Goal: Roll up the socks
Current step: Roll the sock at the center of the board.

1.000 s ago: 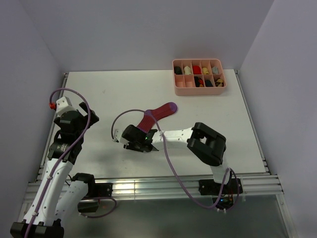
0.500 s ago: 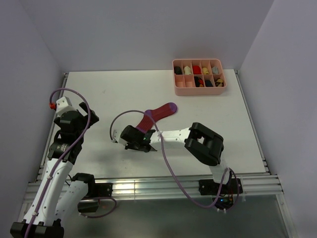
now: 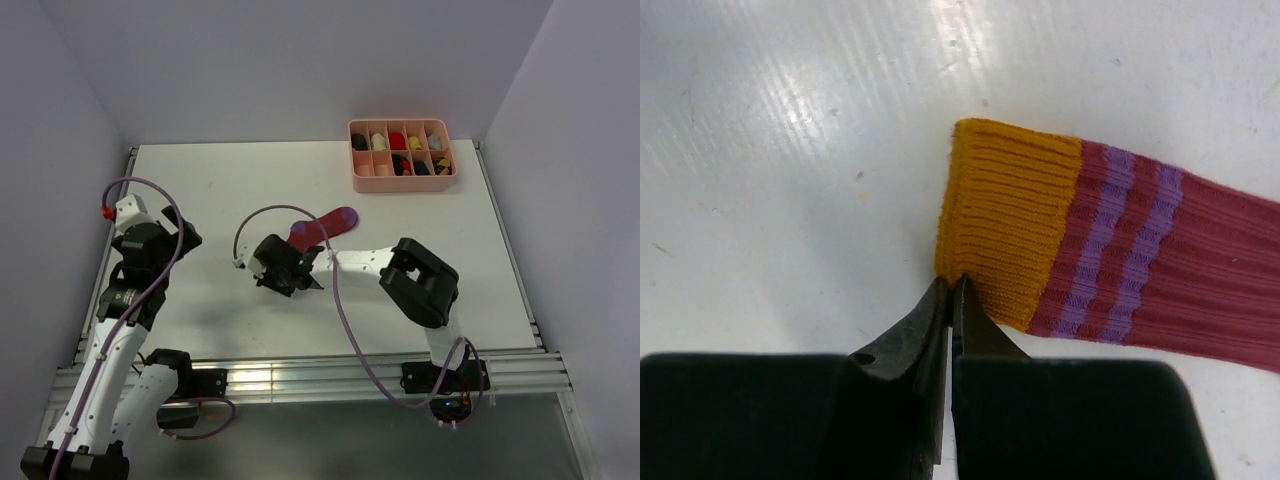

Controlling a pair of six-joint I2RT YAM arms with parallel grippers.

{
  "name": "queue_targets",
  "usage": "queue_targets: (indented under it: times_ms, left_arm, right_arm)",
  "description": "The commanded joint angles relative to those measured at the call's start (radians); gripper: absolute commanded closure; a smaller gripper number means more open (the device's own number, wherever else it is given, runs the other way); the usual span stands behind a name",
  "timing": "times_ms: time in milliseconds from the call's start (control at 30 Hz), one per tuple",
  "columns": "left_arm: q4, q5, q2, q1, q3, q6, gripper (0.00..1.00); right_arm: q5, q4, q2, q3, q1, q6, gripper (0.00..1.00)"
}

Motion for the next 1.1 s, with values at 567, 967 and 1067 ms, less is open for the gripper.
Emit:
queue_targets:
  times_ms: [567,967,1067]
  left_arm:
    - [0.142,0.268,0.160,-0.135,-0.182,-0.558,0.04]
    - [0.315,0.144,0.409,-0.381,-0.205,-0.724,0.08]
    - [0.335,0.138,0.496,-0.420,-0.179,-0.731,0.08]
  right_arm:
    - [-0.729,0.246,-0.079,-0.150,-0.344,0.495,1.00]
    - [-0.870,0.615,0.008,-0.301,-0.405,0.820,1.00]
    - [-0.888,0.677,0.033,-0.325,-0.427,0.876,1.00]
